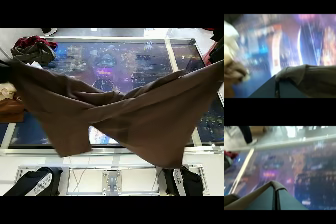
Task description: Fold the shirts.
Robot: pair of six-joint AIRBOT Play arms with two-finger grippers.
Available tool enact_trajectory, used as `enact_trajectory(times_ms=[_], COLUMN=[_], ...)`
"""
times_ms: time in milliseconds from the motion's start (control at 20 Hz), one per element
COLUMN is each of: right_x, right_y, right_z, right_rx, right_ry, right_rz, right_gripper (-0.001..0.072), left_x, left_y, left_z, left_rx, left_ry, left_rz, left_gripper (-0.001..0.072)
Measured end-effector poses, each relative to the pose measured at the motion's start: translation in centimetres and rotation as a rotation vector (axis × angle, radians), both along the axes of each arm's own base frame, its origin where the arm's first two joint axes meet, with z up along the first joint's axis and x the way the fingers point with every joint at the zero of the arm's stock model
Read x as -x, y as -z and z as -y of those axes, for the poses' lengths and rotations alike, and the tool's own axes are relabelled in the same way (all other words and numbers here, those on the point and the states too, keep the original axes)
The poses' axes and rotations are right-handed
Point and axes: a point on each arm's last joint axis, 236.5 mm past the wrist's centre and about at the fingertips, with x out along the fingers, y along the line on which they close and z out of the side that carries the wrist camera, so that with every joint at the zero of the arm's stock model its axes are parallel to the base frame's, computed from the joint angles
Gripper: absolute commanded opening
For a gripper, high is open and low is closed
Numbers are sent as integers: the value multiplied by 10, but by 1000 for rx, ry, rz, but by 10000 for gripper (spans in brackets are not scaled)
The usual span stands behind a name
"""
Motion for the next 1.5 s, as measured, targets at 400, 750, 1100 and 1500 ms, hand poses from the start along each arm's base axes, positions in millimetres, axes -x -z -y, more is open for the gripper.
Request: enact_trajectory(times_ms=[400,750,1100,1500], right_x=[-54,-54,-68,-72], right_y=[208,323,356,359], right_z=[27,-13,-25,-24], right_rx=[-189,-206,-180,-181], right_ry=[-20,-62,-29,-12], right_rz=[-421,-597,-605,-596], right_gripper=[21,20,21,21], left_x=[-1,5,-88,-163], left_y=[331,420,352,177], left_z=[-1,20,47,47], left_rx=[-22,86,206,256], left_ry=[-76,-146,-111,-78], left_rz=[-799,-914,-671,-124], left_gripper=[15,15,13,14])
